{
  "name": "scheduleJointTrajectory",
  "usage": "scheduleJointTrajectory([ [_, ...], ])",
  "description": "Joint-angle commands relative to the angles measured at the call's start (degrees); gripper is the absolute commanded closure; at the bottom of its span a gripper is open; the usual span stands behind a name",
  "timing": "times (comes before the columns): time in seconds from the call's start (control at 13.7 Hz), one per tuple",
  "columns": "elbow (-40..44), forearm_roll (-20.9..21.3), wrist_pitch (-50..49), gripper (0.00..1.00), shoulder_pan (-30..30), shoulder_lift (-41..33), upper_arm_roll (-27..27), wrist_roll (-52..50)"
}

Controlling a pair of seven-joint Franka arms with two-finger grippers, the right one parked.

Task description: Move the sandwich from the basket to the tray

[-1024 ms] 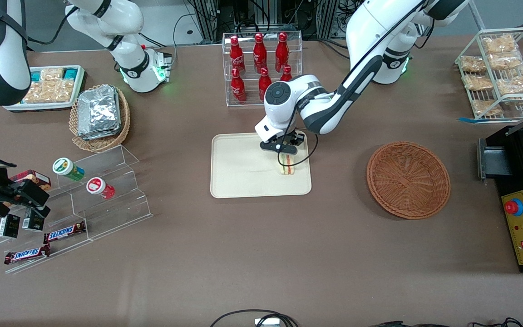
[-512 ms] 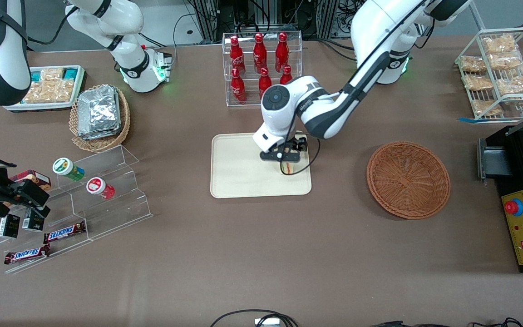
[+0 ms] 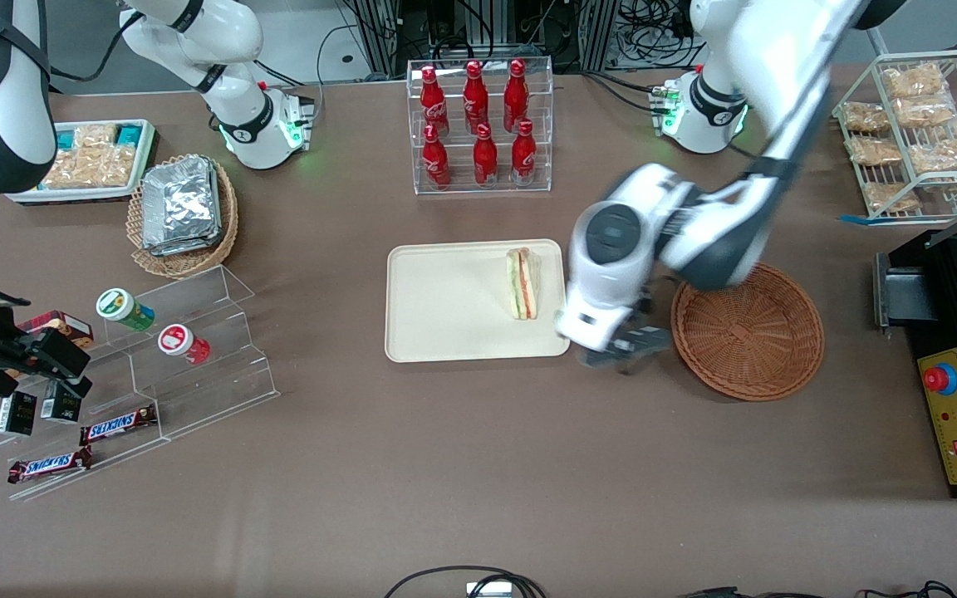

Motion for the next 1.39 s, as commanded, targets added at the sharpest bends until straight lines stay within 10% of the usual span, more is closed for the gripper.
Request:
scheduleJointTrajectory([
  [0.0, -1.0, 0.2, -4.3, 0.0, 5.3, -2.6, -0.5, 0.6],
  [0.8, -1.0, -7.4, -14.0, 0.0, 20.2, -14.7, -0.3, 28.0],
  [1.32, -0.9, -15.3, -22.6, 0.0, 8.8, -24.8, 21.5, 49.3],
])
